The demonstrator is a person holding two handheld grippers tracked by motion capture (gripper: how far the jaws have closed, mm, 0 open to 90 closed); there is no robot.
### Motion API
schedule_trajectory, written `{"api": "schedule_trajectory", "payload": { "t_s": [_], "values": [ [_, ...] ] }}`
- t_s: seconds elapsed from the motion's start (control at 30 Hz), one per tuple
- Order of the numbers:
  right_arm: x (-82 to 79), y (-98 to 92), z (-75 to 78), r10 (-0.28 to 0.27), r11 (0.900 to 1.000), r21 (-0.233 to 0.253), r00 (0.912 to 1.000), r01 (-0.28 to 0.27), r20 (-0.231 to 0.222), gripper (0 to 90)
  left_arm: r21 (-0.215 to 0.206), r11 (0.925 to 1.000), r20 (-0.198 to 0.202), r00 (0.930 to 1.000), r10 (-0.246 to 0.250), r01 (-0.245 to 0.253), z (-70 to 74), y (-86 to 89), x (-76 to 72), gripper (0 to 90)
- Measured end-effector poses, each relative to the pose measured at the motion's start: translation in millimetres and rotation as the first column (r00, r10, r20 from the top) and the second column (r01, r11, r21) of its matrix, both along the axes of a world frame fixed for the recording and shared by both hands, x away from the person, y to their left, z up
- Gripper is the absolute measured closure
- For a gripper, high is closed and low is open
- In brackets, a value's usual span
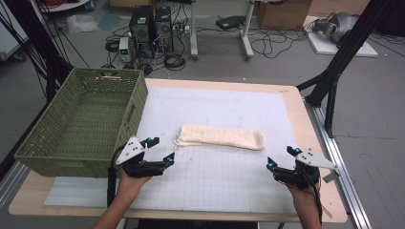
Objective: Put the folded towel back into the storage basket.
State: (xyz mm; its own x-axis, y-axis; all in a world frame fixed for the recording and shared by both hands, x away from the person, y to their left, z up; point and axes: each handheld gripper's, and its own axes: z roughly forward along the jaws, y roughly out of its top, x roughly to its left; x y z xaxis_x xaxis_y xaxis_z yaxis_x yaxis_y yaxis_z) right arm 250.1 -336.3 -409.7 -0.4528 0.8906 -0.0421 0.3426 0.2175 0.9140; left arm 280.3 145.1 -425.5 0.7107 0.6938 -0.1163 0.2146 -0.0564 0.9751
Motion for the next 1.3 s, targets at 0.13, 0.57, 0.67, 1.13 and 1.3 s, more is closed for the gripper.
{"api": "schedule_trajectory", "payload": {
  "t_s": [0.13,0.57,0.67,1.13,1.3],
  "values": [
    [-2.1,1.1,1.4,-0.003,1.000,-0.003,1.0000,0.003,0.003,15.3,-0.003,1.0000,0.007,1.0000,-0.002,0.002,1.5,-1.0,-2.1,17.4],
    [1.9,3.2,-0.8,0.003,1.000,-0.014,1.0000,-0.003,0.002,15.3,-0.031,0.9995,0.015,0.9998,0.011,-0.011,5.6,-0.4,-3.2,17.3],
    [3.4,4.0,-1.6,0.005,1.000,-0.017,1.0000,-0.005,-0.003,15.3,-0.029,0.9995,0.010,0.9999,0.009,-0.008,6.3,-0.1,-2.6,17.0],
    [3.4,-2.0,-0.7,-0.011,1.000,-0.012,0.9999,0.011,0.000,15.3,-0.027,0.9995,-0.046,0.9989,0.012,-0.014,19.4,-5.2,12.9,17.9],
    [3.7,-1.4,-0.7,-0.005,1.000,-0.019,1.0000,0.005,0.000,15.3,-0.006,1.0000,-0.037,0.9993,-0.001,0.001,33.6,-15.4,24.5,17.9]
  ]
}}
